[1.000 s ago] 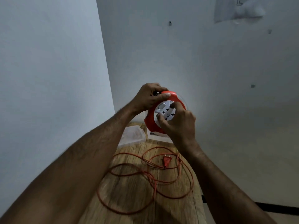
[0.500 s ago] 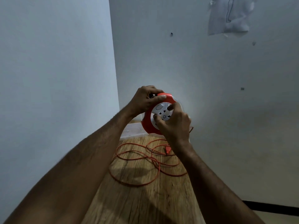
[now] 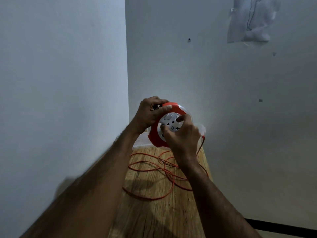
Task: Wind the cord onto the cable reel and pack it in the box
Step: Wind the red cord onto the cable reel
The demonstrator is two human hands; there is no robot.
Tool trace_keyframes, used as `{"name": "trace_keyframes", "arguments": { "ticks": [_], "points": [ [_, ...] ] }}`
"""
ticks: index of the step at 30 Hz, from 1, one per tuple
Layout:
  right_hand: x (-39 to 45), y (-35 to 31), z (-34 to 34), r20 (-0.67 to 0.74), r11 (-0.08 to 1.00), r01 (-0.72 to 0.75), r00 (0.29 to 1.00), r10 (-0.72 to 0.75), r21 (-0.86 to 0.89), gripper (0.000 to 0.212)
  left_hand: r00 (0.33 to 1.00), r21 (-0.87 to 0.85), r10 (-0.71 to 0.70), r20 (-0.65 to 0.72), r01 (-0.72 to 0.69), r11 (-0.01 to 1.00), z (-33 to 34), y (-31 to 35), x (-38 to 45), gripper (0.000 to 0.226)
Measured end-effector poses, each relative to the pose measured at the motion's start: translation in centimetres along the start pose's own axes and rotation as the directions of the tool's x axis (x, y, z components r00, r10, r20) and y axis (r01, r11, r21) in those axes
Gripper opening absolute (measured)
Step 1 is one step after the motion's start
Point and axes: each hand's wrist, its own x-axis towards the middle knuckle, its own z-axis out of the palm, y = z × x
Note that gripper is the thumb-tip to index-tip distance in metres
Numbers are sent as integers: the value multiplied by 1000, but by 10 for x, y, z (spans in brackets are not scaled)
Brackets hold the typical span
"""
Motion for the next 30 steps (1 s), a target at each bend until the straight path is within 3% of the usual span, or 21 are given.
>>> {"name": "trace_keyframes", "arguments": {
  "ticks": [11,14,18,23,25,27,28,30],
  "points": [
    [8,-6,26,-19,989,-128,991,130,75,56,971,-40,7,-238,-17,999,-4,-16,-10,37],
    [10,-3,34,-20,957,-257,965,262,132,56,970,-53,13,-245,-27,998,-2,-18,-10,36],
    [8,3,45,114,739,-558,820,561,378,52,969,-76,18,-248,-38,996,5,-21,-13,34],
    [10,-9,34,271,370,-697,627,730,615,22,972,-110,-25,-235,-1,994,14,-31,-19,34],
    [10,-10,31,329,260,-701,586,740,664,18,969,-126,-45,-242,15,992,17,-33,-21,34],
    [8,-8,33,330,328,-679,650,685,657,19,962,-157,-82,-259,42,987,20,-35,-22,33],
    [7,-7,34,306,436,-646,718,625,626,19,955,-185,-111,-275,60,981,20,-36,-22,31],
    [6,0,34,209,797,-429,903,375,425,15,940,-241,-166,-300,94,966,18,-36,-22,28]
  ]
}}
